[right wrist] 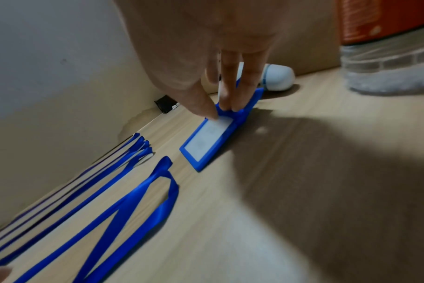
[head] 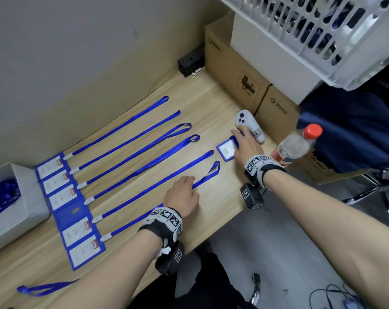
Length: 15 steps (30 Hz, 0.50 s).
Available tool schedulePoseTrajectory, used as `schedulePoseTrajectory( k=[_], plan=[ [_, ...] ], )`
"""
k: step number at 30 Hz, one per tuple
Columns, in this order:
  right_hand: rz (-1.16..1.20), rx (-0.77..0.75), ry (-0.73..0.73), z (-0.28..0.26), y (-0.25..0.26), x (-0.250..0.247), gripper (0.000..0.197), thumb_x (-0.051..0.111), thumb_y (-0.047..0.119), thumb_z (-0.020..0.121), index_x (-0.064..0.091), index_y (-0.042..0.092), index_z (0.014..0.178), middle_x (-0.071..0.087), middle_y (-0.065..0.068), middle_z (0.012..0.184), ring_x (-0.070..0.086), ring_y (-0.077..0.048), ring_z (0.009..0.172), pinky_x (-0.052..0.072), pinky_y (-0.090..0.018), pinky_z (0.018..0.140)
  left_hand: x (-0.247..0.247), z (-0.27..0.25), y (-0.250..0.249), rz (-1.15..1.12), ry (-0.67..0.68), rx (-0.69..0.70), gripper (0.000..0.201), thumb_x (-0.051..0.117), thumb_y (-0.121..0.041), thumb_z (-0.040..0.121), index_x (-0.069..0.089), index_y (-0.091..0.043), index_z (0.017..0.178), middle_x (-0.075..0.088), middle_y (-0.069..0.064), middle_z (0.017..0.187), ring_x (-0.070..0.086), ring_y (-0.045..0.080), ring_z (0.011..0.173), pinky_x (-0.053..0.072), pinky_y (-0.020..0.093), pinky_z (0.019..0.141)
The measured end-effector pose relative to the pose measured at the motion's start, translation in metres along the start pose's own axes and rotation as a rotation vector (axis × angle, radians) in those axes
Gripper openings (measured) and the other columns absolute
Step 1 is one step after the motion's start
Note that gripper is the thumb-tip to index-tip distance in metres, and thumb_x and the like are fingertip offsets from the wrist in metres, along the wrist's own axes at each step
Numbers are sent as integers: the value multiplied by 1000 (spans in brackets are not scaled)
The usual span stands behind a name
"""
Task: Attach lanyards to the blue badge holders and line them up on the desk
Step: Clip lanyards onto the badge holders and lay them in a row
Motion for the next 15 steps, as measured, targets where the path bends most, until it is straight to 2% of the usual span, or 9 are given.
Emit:
schedulePoseTrajectory(
  k=[2, 6, 8, 11, 15],
  plan=[
    [-83, -10, 46, 11, 0, 3, 67, 53, -1, 82, 39, 22, 143, 24, 2, 154, 52, -30, 118, 47, -35, 71, -3, 3, -1, -14, 8, -6, 53, 46, -25, 96, 36, -18, 148, 40, 1, 151, 44, 22, 133, 41, 41, 108],
    [-133, -16, 67, 16, -10, 11, 56, 52, 4, 87, 42, 26, 138, 39, -1, 140, 58, -32, 110, 48, -39, 72, -10, 6, 2, -19, 24, -15, 54, 46, -25, 97, 35, -19, 149, 39, 2, 152, 42, 22, 136, 40, 41, 109],
    [-151, 6, 36, 13, -13, 9, 48, 53, 7, 89, 45, 27, 133, 41, -3, 131, 59, -33, 101, 43, -37, 68, -13, 7, 3, -18, 29, -19, 54, 47, -25, 97, 35, -19, 149, 40, 2, 152, 42, 23, 135, 40, 40, 109],
    [-166, 18, -22, 7, -14, 2, 32, 56, 15, 89, 50, 26, 119, 45, -4, 121, 59, -34, 93, 41, -37, 68, -18, 7, 4, -21, 34, -24, 54, 48, -25, 97, 35, -19, 149, 41, 2, 151, 44, 23, 134, 41, 40, 107],
    [-24, 43, -164, 2, -7, -19, 15, 54, 22, 90, 62, 24, 103, 59, -2, 111, 60, -32, 98, 44, -36, 73, -24, 3, 3, -36, 57, -14, 54, 48, -24, 97, 35, -19, 149, 41, 2, 150, 44, 22, 134, 42, 40, 106]
  ],
)
Point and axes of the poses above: each hand's wrist, its own z-axis towards the middle knuckle, its own x-axis out of the palm, y = z × x, the point moved 3 cm from there along z, towards the middle knuckle
